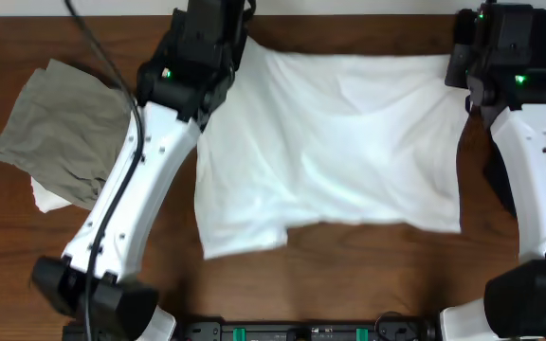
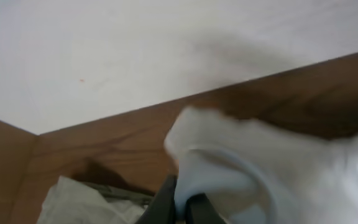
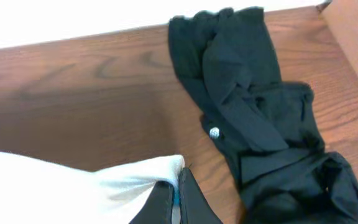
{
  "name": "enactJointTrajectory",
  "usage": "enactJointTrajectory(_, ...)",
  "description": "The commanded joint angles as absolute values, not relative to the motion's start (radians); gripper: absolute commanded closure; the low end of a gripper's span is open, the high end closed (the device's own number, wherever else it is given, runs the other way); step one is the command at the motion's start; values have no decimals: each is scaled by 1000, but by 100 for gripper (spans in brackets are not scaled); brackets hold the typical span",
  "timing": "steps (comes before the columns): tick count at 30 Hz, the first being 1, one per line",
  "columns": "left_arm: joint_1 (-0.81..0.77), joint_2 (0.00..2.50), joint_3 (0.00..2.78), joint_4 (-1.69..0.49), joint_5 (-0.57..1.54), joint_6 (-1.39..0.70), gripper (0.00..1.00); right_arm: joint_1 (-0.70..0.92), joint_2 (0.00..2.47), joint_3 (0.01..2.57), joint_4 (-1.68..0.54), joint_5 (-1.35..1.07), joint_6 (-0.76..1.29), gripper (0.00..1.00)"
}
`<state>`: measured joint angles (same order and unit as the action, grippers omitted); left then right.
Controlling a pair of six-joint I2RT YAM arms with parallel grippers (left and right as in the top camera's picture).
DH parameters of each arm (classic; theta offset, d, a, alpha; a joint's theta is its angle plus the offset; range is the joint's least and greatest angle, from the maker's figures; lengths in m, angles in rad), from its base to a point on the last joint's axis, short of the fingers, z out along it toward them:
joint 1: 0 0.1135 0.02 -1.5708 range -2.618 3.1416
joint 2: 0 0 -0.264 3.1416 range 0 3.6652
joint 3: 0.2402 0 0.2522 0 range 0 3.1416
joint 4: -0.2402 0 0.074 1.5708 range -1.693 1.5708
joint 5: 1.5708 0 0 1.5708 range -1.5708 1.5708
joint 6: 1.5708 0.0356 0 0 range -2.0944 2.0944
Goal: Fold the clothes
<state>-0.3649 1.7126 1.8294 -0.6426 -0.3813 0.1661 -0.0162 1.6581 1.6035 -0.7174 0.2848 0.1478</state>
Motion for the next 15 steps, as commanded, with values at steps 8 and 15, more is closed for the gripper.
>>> enactJointTrajectory(8,-294,1579,2070,-815,-291,193,94,-78,1605,1987,-955,280,95,92)
enactJointTrajectory(15,-300,1570,2057,-1237,-2,26,94,-78,1608,1933,-1276,279,96,88)
